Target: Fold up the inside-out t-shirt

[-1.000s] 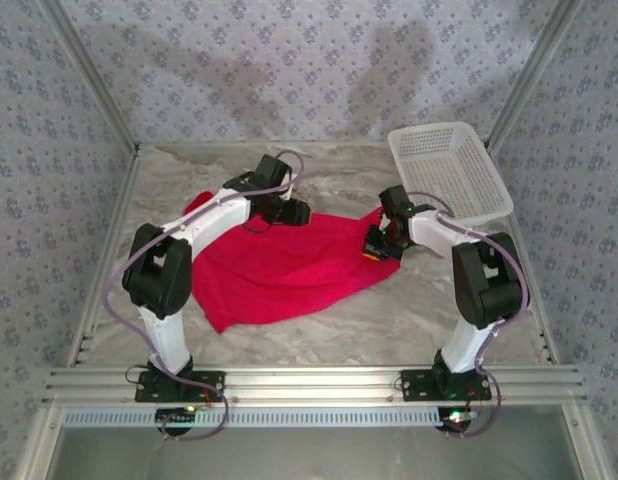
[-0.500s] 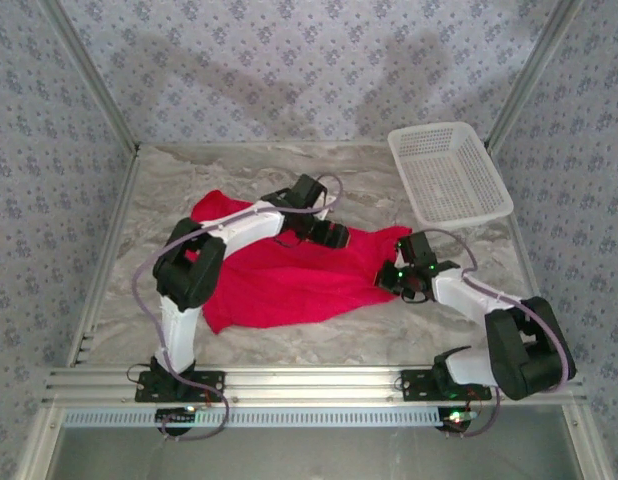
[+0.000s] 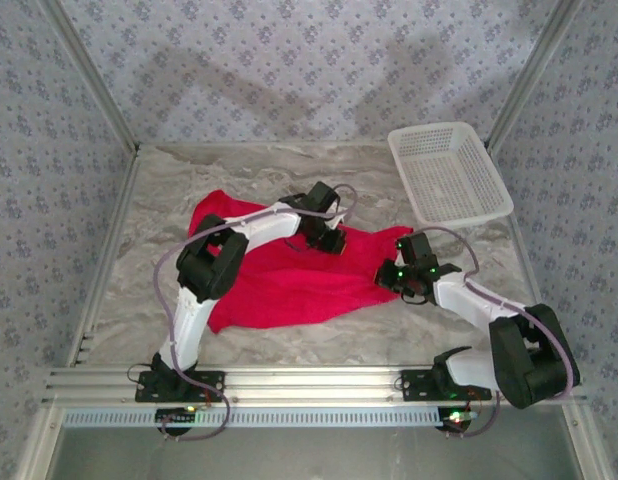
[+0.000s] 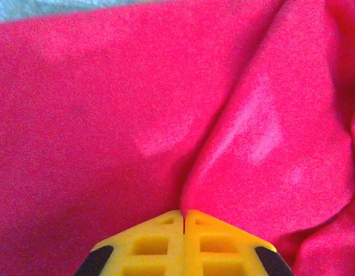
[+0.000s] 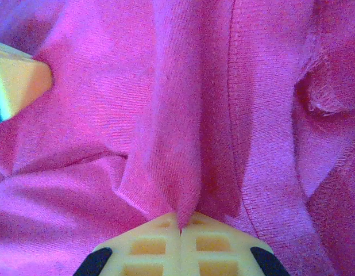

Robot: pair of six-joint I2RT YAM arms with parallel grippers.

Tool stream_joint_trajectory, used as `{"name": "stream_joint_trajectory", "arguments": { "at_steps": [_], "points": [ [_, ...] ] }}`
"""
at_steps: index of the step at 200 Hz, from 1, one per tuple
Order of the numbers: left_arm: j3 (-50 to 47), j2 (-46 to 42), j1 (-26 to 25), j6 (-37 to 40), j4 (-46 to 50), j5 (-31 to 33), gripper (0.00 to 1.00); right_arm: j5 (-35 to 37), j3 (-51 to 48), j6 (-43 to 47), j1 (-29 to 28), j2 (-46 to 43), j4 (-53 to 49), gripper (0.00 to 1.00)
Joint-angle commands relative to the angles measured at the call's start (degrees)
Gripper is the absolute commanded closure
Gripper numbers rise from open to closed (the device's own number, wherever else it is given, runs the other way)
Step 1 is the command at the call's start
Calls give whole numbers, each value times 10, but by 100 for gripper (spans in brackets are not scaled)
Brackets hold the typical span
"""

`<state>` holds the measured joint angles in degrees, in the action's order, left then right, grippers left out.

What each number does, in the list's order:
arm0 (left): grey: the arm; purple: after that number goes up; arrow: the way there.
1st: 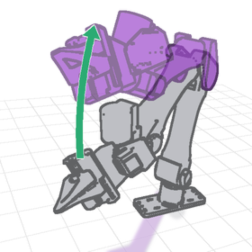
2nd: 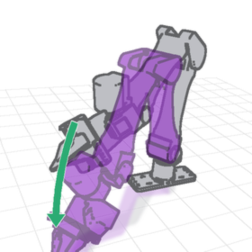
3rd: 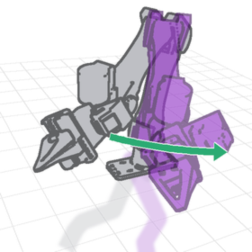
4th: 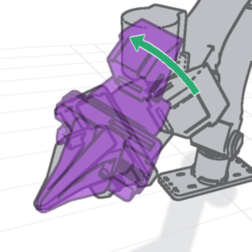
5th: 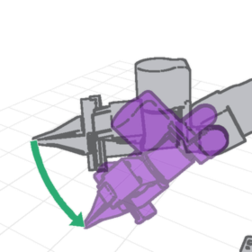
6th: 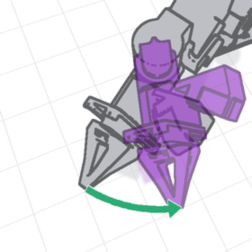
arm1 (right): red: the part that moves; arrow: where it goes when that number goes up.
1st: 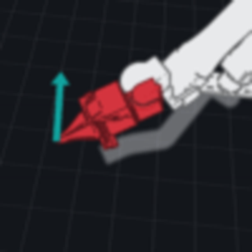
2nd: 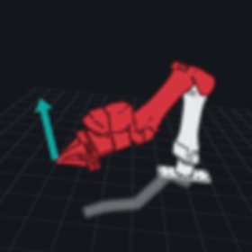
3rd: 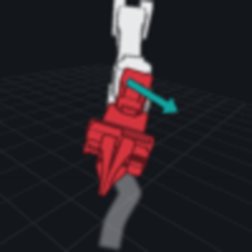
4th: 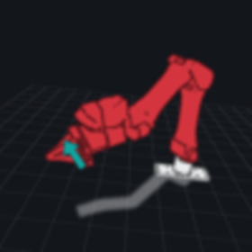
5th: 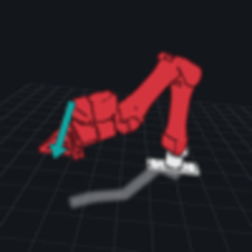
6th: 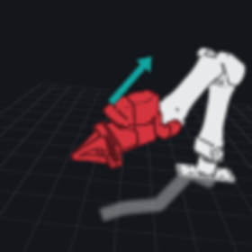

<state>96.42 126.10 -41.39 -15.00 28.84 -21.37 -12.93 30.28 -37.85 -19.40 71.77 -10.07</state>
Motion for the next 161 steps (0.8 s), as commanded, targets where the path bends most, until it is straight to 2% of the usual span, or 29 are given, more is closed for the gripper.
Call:
{"name": "stream_joint_trajectory", "arguments": {
  "at_steps": [1, 30, 65, 96, 133, 149, 161],
  "points": [
    [103, -31, 39, -1, 67, 9, 100, 30, 26, 14, 4, -20, -39, 100],
    [223, -66, 73, -34, 98, 4, 100, 39, 20, 28, 5, -33, -66, 100],
    [278, -71, 82, -36, 141, 6, 100, 61, -26, -13, 5, -60, -86, 100],
    [247, -87, 88, -43, 143, 9, 100, 103, -51, -42, 7, -79, -115, 100],
    [158, -123, 80, -89, 61, -37, 100, 57, 3, -34, -2, -87, -140, 100],
    [116, -135, 68, -99, 34, -51, 100, 52, 52, -27, -17, -89, -161, 78],
    [94, -143, 57, -100, 19, -49, 100, 53, 82, -22, -28, -87, -161, 69]
  ]
}}
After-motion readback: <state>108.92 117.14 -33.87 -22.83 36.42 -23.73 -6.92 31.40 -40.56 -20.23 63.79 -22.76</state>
